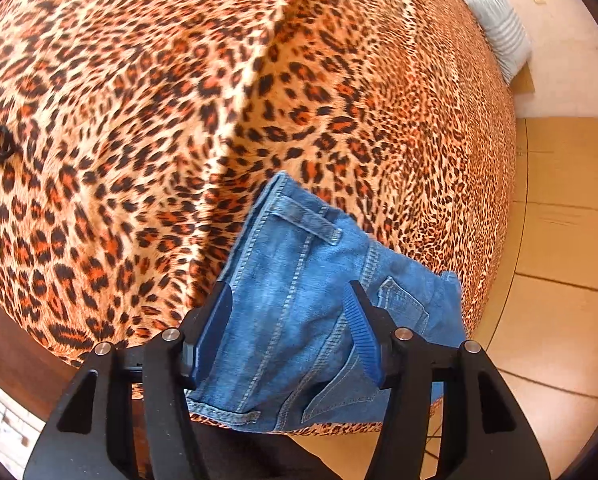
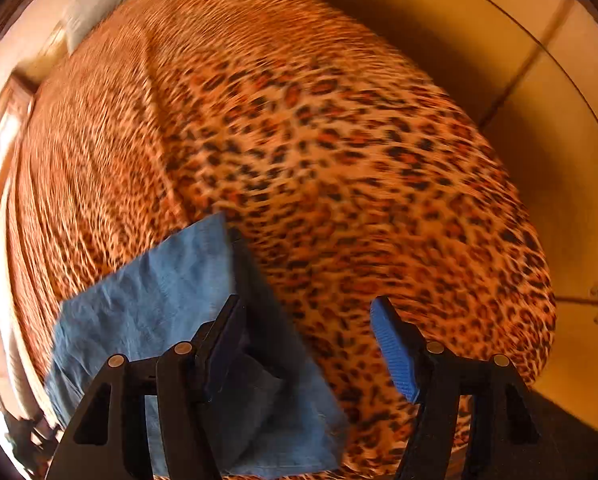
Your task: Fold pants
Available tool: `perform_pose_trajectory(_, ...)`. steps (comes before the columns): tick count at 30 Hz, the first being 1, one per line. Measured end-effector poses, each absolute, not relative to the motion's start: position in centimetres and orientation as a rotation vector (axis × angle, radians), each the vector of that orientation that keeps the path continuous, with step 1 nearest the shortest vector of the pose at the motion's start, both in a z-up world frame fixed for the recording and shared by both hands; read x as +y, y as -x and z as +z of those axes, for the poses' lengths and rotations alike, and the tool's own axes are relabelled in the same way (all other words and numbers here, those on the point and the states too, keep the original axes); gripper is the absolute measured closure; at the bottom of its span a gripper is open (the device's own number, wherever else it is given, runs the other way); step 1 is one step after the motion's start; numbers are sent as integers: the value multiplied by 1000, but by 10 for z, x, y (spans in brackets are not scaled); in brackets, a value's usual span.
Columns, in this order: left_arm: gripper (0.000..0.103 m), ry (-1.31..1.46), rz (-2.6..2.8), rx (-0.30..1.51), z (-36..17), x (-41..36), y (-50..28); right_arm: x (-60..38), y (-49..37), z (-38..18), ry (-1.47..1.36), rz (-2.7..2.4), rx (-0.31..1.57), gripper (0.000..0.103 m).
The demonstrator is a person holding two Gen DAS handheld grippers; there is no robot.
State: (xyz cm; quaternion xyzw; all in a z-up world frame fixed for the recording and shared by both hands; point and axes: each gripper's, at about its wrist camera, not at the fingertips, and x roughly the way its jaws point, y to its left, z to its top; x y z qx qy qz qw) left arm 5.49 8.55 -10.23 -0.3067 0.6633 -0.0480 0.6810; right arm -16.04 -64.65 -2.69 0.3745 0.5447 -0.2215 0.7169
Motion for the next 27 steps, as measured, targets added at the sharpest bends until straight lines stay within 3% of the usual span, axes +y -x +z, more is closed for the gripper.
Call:
perform_pose_trajectory(5,46,546,-311,1504,-76,-3,-80,-626,191,-37,-985,-347,1125,29)
perform_pose_trajectory(14,46,302,-519,1613,-68,-147,-72,-576,173,-86,-1046,-253,1113,30)
perform_pose_trajectory(17,46,193,-567,1630,-64,-193,-66,-567,160,-88,-961,-284,1128,38)
perform_pose_trajectory(20,46,47,-651,1611,-54,-254,-62,-559,162,-85,-916,-254,1129,79)
perform_pose_trajectory(22,46,-56,-736,1598,-47,-306,-58,-560,170,-89,-959,-244,1115,78)
perform_pose_trajectory(24,35,-171,-814,1590,-44,-359,-55,-564,179,-93,-1012,-228,1084,78)
perform_pose_trajectory(27,34,-323,-867,1554,-46,-431,-50,-571,186,-99,-1077,-223,1044,78)
